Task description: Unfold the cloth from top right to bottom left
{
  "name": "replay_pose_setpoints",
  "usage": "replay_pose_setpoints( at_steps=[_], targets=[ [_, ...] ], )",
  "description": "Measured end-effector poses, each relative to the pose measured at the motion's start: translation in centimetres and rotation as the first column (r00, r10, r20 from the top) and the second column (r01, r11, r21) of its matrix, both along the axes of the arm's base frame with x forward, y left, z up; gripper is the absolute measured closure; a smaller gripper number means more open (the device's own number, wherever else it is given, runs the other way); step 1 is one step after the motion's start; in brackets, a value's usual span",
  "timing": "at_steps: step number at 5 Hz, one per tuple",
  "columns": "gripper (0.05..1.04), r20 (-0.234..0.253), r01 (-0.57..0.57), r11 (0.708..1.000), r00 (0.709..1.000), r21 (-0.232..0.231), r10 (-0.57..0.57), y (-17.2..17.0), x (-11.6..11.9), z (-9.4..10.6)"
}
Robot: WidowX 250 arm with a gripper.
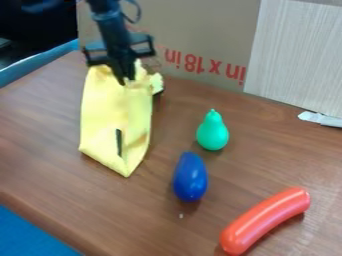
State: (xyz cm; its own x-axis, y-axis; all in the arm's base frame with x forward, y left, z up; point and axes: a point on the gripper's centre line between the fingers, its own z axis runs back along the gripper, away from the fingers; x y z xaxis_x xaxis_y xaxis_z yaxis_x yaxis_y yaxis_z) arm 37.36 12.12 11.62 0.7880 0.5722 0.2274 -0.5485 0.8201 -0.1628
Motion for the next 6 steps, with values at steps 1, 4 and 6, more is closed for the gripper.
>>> replay_pose_setpoints(
  at_steps=[1, 4, 6],
  targets=[
    [1.02, -0.006, -0.026, 1.0, 1.0, 0.003, 0.026, 2.8, -1.5, 0.3],
    [1.02, -0.107, -0.06, 0.993, 0.992, 0.103, 0.071, 9.2, -6.2, -1.1],
    [1.02, -0.098, -0.137, 0.988, 0.985, 0.069, 0.144, 13.3, -8.5, 1.9]
  ],
)
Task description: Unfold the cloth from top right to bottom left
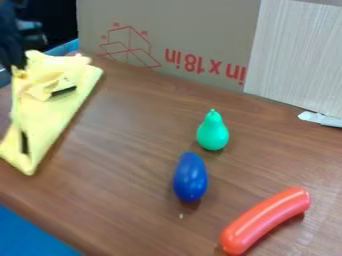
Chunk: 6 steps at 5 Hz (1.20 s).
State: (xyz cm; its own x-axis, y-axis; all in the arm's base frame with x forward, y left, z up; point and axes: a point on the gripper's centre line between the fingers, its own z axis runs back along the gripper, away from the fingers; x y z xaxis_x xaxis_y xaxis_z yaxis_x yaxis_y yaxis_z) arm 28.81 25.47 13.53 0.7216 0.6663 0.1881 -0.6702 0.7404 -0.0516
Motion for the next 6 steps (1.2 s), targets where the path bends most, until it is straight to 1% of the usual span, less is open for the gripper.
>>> replay_pose_setpoints(
  at_steps=[1, 2, 3, 4, 5, 6],
  targets=[
    [1.02, 0.028, 0.003, 0.999, 1.0, -0.044, -0.002, 1.3, -0.7, 2.0],
    [1.02, 0.035, -0.004, 0.999, 0.999, -0.043, 0.006, 3.0, -1.3, 3.9],
    [1.02, 0.043, -0.028, 0.999, 0.999, -0.03, 0.029, 4.4, -1.9, 5.5],
    [1.002, 0.005, -0.114, 0.991, 0.993, 0.076, 0.114, 6.2, -2.7, 5.6],
    [0.86, -0.105, -0.234, 0.933, 0.957, 0.274, 0.271, 7.2, -3.5, 3.6],
    [0.603, -0.14, -0.271, 0.869, 0.925, 0.413, 0.355, 7.0, -3.6, 2.1]
  ],
)
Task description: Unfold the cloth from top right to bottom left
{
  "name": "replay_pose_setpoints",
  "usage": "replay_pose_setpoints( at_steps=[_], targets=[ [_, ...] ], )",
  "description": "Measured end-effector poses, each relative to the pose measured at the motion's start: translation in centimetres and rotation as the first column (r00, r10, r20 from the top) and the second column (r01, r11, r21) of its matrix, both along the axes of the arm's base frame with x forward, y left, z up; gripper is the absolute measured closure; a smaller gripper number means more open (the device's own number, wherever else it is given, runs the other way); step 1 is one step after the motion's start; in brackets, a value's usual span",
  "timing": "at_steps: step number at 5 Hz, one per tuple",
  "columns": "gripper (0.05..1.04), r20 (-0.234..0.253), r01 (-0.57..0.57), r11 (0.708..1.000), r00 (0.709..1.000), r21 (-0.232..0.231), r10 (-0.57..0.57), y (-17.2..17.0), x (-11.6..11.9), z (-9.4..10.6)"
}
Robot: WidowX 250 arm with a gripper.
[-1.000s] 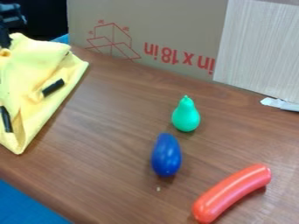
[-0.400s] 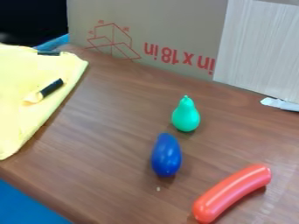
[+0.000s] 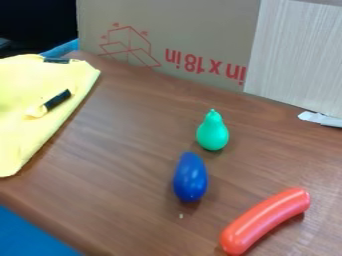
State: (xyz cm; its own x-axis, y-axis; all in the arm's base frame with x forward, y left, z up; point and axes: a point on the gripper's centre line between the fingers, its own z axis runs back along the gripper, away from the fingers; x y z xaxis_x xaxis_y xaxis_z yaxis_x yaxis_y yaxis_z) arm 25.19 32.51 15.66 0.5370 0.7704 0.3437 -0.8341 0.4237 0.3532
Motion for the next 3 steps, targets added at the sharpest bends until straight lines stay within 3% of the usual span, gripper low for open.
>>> replay_pose_setpoints(
  at_steps=[1, 2, 3],
  targets=[
    [0.301, -0.046, -0.113, 0.985, 0.992, 0.126, 0.12, 0.5, -0.9, 1.5],
    [0.087, -0.044, -0.192, 0.958, 0.978, 0.211, 0.206, 0.6, -0.5, 2.7],
    [0.081, -0.033, -0.174, 0.971, 0.983, 0.162, 0.182, 0.1, -0.2, 2.5]
  ],
)
